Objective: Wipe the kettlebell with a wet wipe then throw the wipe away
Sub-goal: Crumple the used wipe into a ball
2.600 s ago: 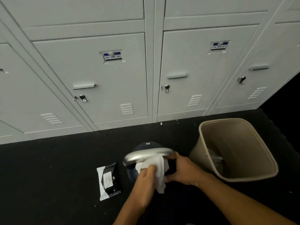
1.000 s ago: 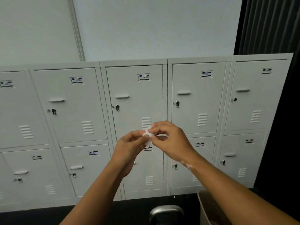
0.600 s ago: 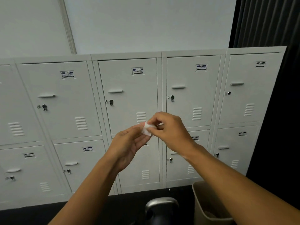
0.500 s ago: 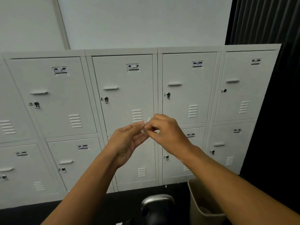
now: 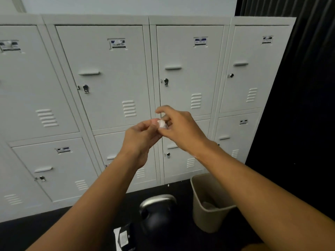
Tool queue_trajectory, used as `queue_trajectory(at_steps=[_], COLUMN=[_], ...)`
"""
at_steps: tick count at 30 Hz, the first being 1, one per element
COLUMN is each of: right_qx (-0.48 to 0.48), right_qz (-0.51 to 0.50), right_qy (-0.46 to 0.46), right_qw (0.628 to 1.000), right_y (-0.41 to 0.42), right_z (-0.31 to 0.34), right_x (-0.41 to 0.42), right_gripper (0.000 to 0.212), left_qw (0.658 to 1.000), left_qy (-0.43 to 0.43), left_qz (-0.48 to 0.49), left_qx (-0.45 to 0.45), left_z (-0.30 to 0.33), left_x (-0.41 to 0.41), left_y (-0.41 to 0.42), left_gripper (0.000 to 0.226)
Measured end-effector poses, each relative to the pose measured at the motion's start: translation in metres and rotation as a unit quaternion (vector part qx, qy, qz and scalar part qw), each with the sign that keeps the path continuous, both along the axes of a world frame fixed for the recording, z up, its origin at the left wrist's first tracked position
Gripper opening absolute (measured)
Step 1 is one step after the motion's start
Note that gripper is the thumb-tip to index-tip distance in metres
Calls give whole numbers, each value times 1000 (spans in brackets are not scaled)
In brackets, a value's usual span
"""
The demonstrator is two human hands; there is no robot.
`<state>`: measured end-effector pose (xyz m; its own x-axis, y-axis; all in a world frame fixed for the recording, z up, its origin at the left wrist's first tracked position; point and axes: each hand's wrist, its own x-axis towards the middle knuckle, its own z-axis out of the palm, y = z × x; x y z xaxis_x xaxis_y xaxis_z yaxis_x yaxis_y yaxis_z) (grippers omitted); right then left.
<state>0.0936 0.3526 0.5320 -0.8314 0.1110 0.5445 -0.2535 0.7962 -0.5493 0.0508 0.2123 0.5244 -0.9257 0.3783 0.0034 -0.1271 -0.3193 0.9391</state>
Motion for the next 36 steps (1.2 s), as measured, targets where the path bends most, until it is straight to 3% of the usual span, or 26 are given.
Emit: queue_trajectory(at_steps=[4,10,16,26,28,32,36], right_qx=[31,-36,-69,-52,-57,-73,-37], right_qz=[-31,-73,-127,-203,-209,-197,-178], right_qy=[-36,-97,-205,-318,-348,-420,-437], right_qw=[998,992,968,925,912,883,881], right_y=[25,67,113,166,170,177,183], right_z=[-22,-82,-168,-289,-308,-335,-343], right_x=[6,24,40,34,29,24,24], right_gripper=[20,15,14,14,27,74,82], left_qw=[998,983,968,931,917,874,856], left_qy=[29,47,-12,43,83,158,188], left_qz=[-11,-95,-149,-182,-191,-233,-243], left_qx=[-63,-148,-201,-313,-340,-397,-416], left_z=[-22,-73,-146,-245,-260,-282,-301], left_x=[3,8,7,-9,-15,-22,-33], left_y=[19,46,73,120,131,150,159], left_gripper=[22,21,19,19,24,55,76])
